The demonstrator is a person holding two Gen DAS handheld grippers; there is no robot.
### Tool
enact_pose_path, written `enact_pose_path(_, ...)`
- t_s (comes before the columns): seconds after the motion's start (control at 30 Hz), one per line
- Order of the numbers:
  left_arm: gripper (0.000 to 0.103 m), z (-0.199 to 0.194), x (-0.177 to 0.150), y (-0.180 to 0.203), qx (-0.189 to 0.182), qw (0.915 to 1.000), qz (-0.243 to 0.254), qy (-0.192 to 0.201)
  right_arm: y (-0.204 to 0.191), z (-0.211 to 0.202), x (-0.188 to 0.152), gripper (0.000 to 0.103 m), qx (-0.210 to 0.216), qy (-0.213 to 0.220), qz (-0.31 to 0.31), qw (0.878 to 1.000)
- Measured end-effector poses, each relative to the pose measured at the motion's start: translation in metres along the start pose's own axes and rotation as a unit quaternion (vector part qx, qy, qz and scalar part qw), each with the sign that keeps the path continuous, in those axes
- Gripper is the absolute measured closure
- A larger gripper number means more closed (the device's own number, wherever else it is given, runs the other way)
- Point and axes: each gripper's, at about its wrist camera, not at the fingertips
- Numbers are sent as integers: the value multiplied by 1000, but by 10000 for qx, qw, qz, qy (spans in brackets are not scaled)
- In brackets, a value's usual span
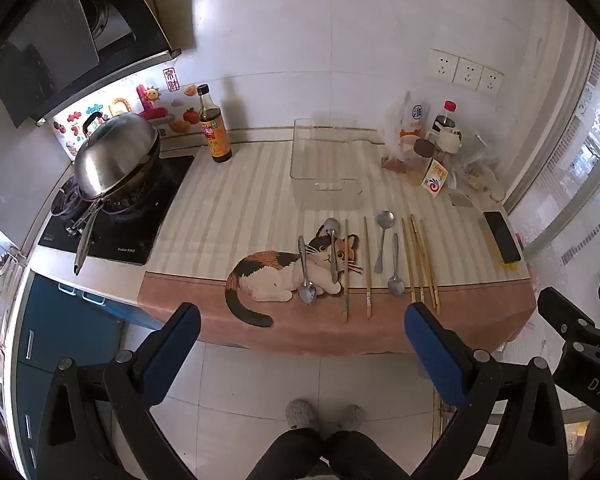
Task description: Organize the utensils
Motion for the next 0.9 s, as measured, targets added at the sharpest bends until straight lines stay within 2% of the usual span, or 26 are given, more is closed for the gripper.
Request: enact_pose_path(0.9, 0, 3, 2, 8, 64, 10000, 5, 37, 5, 8, 5, 0, 7, 55, -47, 10000)
Point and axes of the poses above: each gripper's, at about its wrist camera, not at the fingertips, and z roughly the way its jaws point, y to its right, x to its top, and after that the axes turned 10 degrees about y, right-handed
